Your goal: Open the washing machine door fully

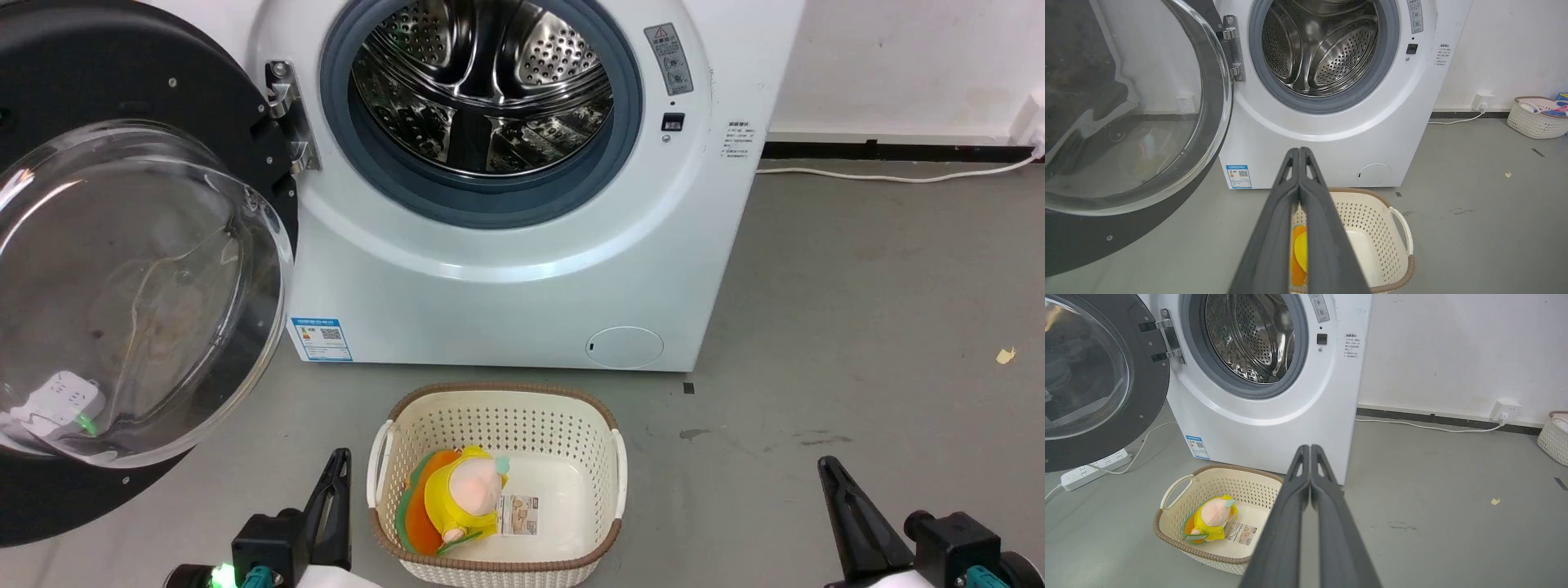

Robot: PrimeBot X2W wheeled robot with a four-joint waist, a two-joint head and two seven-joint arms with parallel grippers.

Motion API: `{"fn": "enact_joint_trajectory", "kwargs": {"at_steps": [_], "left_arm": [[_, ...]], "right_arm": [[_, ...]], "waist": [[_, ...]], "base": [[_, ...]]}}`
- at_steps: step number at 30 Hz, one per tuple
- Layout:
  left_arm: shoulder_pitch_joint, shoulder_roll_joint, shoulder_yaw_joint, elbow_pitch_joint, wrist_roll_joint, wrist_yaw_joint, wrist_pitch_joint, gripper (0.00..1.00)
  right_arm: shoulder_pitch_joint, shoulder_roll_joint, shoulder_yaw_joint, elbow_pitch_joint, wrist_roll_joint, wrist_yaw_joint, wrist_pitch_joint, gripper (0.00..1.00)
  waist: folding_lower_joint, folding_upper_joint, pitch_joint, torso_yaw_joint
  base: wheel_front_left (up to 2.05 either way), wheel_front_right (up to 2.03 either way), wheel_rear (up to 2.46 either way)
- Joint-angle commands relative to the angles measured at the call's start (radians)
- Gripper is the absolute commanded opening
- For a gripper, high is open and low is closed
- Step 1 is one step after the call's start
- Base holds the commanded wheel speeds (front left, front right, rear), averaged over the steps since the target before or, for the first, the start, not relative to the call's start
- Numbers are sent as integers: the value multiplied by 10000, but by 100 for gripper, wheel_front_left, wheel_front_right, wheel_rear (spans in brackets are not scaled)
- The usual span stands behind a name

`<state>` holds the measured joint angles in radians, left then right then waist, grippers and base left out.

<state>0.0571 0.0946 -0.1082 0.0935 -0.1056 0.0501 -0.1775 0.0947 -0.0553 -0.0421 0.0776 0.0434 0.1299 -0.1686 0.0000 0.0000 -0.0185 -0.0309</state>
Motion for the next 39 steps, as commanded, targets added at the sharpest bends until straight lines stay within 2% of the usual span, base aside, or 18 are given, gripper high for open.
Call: {"fn": "enact_joint_trajectory", "kwargs": {"at_steps": [1, 39], "left_arm": [[-133, -43, 70, -72, 87, -21, 54, 0], [-331, -224, 527, -461, 524, -238, 830, 0]], "right_arm": [[-149, 17, 33, -91, -62, 3, 47, 0], [-509, 32, 208, -400, -230, 5, 787, 0]], "waist": [[0, 0, 3, 5], [0, 0, 85, 142]], "base": [[0, 0, 0], [0, 0, 0]]}}
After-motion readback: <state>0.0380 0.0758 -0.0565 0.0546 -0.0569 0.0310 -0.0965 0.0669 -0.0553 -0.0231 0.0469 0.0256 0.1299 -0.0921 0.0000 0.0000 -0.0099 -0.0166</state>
